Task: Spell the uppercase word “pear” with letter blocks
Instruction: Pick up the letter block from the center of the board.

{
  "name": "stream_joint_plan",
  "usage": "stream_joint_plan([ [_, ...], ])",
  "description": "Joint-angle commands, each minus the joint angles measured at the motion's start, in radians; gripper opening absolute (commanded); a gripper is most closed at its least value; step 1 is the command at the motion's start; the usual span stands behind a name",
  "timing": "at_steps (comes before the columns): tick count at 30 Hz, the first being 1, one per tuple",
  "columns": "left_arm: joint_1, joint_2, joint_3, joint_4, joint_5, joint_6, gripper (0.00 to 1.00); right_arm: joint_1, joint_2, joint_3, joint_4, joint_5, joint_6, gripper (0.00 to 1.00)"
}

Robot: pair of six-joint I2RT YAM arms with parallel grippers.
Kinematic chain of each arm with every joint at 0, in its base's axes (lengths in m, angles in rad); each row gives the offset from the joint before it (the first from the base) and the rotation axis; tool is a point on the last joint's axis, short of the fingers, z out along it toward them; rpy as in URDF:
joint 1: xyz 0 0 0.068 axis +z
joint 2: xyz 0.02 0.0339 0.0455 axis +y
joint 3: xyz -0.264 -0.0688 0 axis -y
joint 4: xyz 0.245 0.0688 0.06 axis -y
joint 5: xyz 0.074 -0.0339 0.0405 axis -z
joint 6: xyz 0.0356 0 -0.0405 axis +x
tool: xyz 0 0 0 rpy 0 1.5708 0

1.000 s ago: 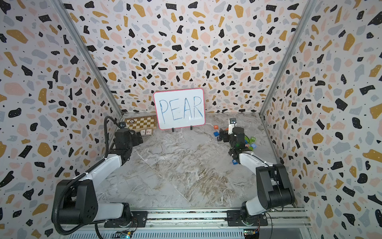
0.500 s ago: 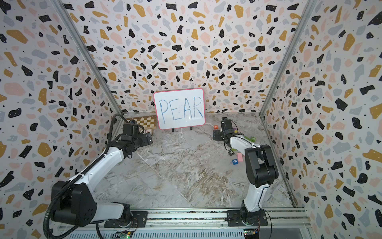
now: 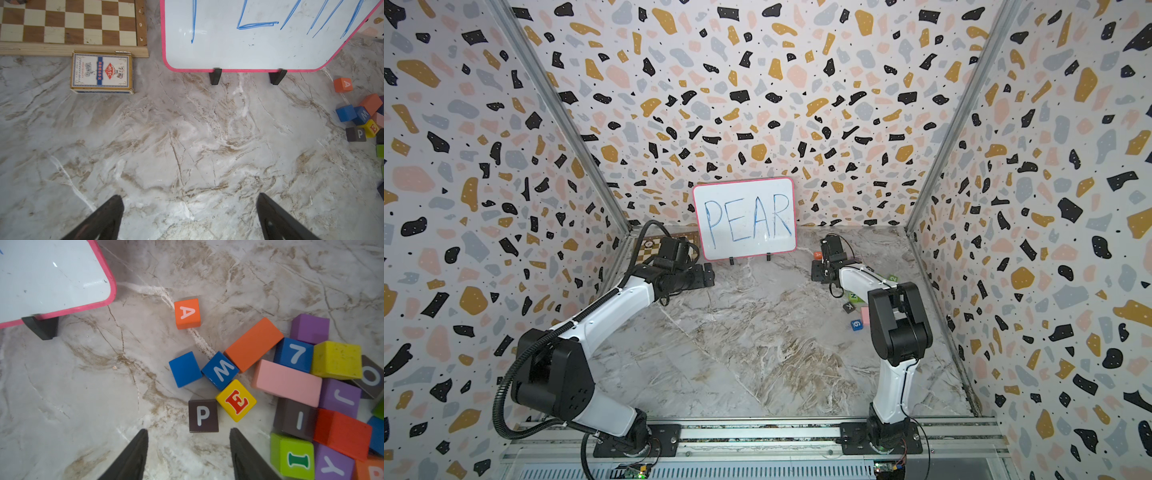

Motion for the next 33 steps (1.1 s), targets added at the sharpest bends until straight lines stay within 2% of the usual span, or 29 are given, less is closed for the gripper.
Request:
stream_joint_plan([
  [1, -0.008, 0.013, 0.040, -0.009, 0.033, -0.012, 0.99, 0.006, 0.009, 0.036, -0.036, 0.009, 0.014, 0.61],
  [13, -0.010, 0.045, 0.052, -0.003, 0.074, -0.017, 0.99, 0.007, 0.063, 0.061, -0.036, 0.017, 0.017, 0.54],
  [33, -0.011, 0.050, 0.047, -0.003, 0.083, -0.026, 0.99, -0.003, 0.116, 0.091, -0.042, 0.041, 0.016, 0.51],
])
